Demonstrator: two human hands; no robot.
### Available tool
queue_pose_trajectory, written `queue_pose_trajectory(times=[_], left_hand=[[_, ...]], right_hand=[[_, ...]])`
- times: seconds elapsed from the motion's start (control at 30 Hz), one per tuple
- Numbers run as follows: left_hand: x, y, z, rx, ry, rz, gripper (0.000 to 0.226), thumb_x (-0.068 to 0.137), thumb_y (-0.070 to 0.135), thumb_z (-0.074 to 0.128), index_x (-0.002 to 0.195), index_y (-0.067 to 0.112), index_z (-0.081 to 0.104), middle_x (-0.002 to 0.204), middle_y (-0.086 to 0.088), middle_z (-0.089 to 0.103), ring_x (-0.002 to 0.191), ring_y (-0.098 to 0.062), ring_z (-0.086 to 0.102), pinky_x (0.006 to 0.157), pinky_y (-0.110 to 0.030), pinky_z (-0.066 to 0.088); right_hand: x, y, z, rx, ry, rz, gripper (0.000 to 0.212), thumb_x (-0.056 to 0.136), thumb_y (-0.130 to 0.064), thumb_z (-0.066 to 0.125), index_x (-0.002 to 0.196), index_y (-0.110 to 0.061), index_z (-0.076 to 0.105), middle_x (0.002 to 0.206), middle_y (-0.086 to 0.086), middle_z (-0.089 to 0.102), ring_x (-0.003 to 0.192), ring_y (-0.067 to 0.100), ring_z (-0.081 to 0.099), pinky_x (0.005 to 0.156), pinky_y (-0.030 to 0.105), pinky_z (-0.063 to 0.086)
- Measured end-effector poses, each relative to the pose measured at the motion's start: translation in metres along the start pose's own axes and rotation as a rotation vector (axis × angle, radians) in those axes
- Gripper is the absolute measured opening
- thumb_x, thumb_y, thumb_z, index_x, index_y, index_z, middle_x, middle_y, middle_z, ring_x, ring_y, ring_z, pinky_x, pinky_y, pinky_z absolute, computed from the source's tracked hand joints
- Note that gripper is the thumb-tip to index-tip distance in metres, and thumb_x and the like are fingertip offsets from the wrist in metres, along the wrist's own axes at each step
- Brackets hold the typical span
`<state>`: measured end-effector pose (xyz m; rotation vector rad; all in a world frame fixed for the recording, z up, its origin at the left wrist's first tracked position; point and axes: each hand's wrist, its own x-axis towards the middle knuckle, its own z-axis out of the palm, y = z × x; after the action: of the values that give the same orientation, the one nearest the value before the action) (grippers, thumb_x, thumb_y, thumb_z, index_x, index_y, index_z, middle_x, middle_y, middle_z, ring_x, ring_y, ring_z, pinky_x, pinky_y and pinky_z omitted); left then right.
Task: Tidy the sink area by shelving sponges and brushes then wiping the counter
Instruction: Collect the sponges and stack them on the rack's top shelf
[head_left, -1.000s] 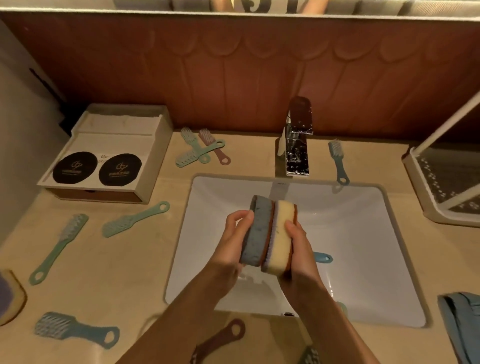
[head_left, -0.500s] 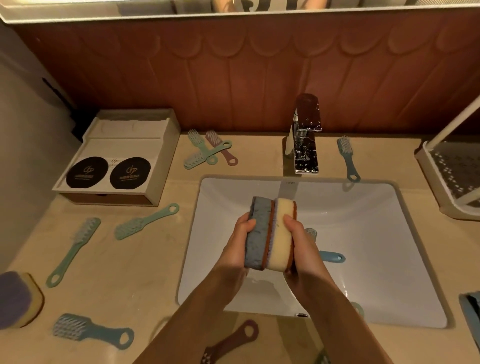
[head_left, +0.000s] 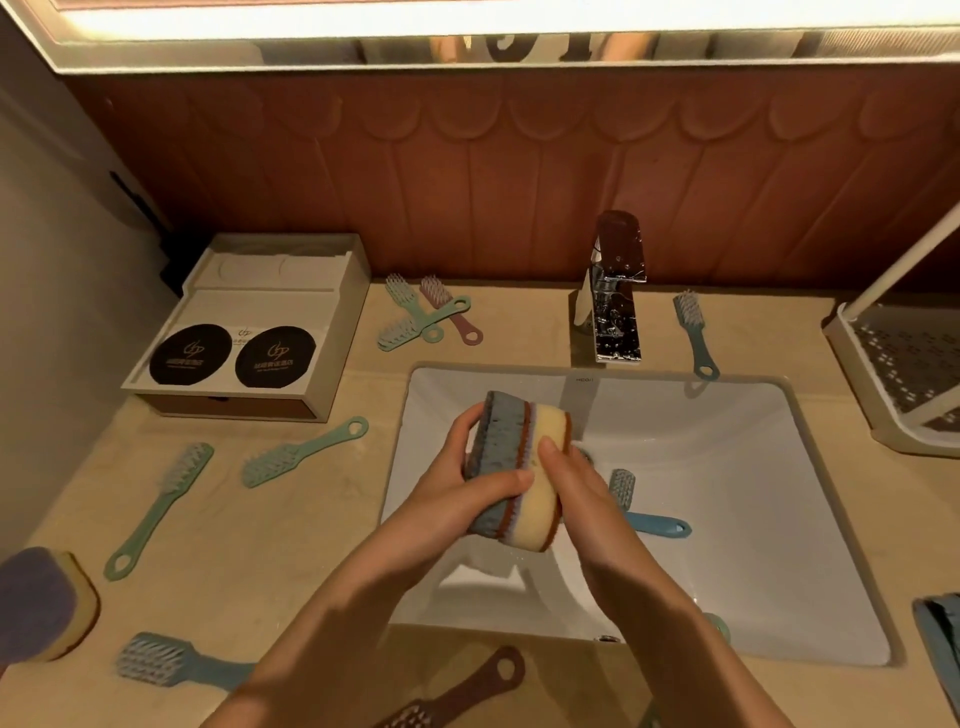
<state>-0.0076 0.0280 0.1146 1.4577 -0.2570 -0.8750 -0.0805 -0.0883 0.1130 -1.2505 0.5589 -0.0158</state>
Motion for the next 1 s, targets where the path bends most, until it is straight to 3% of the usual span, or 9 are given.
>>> queue_pose_trajectory(times=[0.13,0.27,0.33,0.4,0.5,0.6,0.7,0.87,1.0], left_hand=[[-0.001,0.014,-0.013,0.172,-0.024,0.037,0.071,0.065,0.023,0.069,0.124,0.047,0.038,0.111,0.011,0.061,0.092,0.001,0.065,0.075,-0.017,0.053],[-0.002,0.030,-0.020,0.298,-0.190,0.028,0.070,0.076,0.003,0.072,0.117,0.051,0.040,0.111,0.017,0.058,0.088,0.009,0.063,0.072,-0.010,0.049],[-0.005,0.034,-0.025,0.293,-0.211,0.007,0.067,0.072,0.012,0.073,0.118,0.050,0.043,0.111,0.007,0.062,0.090,0.001,0.064,0.073,-0.014,0.051],[-0.009,0.031,-0.032,0.201,-0.195,-0.035,0.067,0.063,0.028,0.073,0.122,0.042,0.045,0.109,-0.004,0.064,0.091,-0.012,0.065,0.076,-0.023,0.054],[-0.011,0.017,-0.038,-0.082,-0.034,-0.098,0.056,0.070,0.033,0.074,0.119,0.029,0.047,0.105,-0.003,0.064,0.092,-0.018,0.064,0.078,-0.034,0.053],[-0.012,0.006,-0.035,-0.267,0.154,-0.061,0.047,0.074,0.039,0.054,0.117,0.021,0.051,0.118,-0.011,0.060,0.100,-0.024,0.064,0.085,-0.039,0.051],[-0.012,0.002,-0.023,-0.247,0.207,-0.051,0.045,0.080,0.042,0.050,0.121,0.025,0.051,0.119,-0.008,0.062,0.103,-0.021,0.063,0.080,-0.036,0.054],[-0.006,0.003,-0.012,-0.064,0.445,0.050,0.032,0.083,0.030,0.062,0.113,0.021,0.054,0.101,-0.005,0.062,0.080,-0.011,0.063,0.059,-0.017,0.051],[0.002,0.013,-0.007,0.160,0.524,0.221,0.014,0.083,0.029,0.064,0.092,0.020,0.058,0.086,0.003,0.061,0.078,-0.005,0.059,0.062,-0.008,0.046]], right_hand=[[0.013,-0.020,-0.012,-0.207,0.036,-0.141,0.059,0.087,-0.041,0.053,0.140,-0.038,0.027,0.127,-0.016,0.043,0.103,-0.002,0.050,0.081,0.020,0.046],[0.025,-0.040,-0.013,-0.446,-0.283,-0.126,0.064,0.072,-0.052,0.064,0.132,-0.043,0.042,0.125,-0.008,0.054,0.109,0.007,0.058,0.092,0.031,0.052],[0.026,-0.041,-0.011,-0.426,-0.349,-0.097,0.060,0.071,-0.049,0.063,0.129,-0.041,0.048,0.119,-0.010,0.060,0.105,0.007,0.062,0.091,0.031,0.053],[0.027,-0.039,-0.006,-0.404,-0.315,-0.143,0.041,0.078,-0.040,0.062,0.118,-0.032,0.058,0.107,-0.006,0.066,0.096,0.008,0.064,0.084,0.028,0.054],[0.031,-0.031,-0.003,-0.334,-0.146,-0.167,0.016,0.085,-0.032,0.061,0.099,-0.023,0.062,0.088,-0.001,0.065,0.081,0.014,0.064,0.070,0.032,0.054],[0.034,-0.019,-0.001,-0.138,-0.011,-0.053,0.018,0.086,-0.034,0.061,0.100,-0.023,0.061,0.088,0.004,0.066,0.080,0.021,0.065,0.066,0.039,0.055],[0.030,-0.007,0.009,-0.051,0.024,0.004,0.027,0.086,-0.037,0.061,0.107,-0.021,0.058,0.097,0.010,0.066,0.082,0.020,0.065,0.057,0.029,0.050],[0.022,0.004,0.027,-0.095,-0.032,0.022,0.033,0.091,-0.037,0.051,0.117,-0.020,0.044,0.103,0.013,0.059,0.078,0.016,0.059,0.046,0.017,0.044],[0.025,-0.008,0.025,-0.197,-0.086,-0.049,0.040,0.083,-0.066,0.044,0.108,-0.035,0.047,0.098,0.001,0.061,0.086,0.017,0.061,0.061,0.030,0.051]])
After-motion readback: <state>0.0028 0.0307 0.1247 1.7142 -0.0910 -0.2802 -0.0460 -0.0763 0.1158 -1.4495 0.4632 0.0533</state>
